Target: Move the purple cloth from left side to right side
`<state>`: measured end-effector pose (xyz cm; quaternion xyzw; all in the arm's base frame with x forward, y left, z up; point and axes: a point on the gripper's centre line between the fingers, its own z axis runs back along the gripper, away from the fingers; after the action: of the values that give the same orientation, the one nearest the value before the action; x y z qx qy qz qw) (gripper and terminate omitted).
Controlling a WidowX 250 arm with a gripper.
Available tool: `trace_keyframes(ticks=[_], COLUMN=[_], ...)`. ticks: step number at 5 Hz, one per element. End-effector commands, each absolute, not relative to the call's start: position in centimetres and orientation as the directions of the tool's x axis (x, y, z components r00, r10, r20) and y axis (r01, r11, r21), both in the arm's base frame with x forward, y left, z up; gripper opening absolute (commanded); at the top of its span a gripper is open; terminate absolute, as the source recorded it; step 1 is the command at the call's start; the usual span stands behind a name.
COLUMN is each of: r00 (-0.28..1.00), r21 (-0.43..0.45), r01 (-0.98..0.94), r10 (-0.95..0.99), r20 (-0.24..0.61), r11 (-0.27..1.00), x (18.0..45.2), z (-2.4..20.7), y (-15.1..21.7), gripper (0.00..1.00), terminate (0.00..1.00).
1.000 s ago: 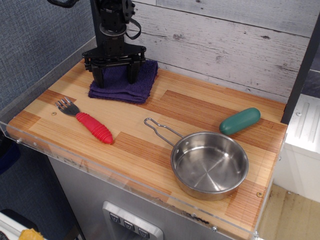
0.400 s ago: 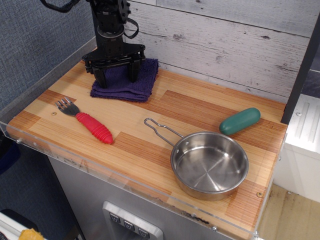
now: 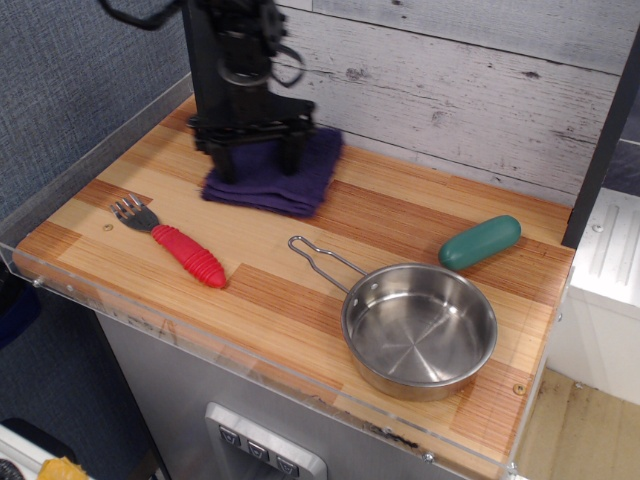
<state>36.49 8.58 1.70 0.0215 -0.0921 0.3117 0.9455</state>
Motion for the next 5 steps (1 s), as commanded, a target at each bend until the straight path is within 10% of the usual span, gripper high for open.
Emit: trace_keyframes(ticks=[1,5], r00=[0.876,0.933], r21=[-0.009,-0.016], r01=[-0.441,-0.290], r10=[0.433,0.286], r20=[0.213,0.218], r11=[0.897,0.957], x=[35.9,34.5], z=[2.9,4.1], y=[2.7,-3.1], gripper=[1.00,1.00], terminate=[0.00,0.00])
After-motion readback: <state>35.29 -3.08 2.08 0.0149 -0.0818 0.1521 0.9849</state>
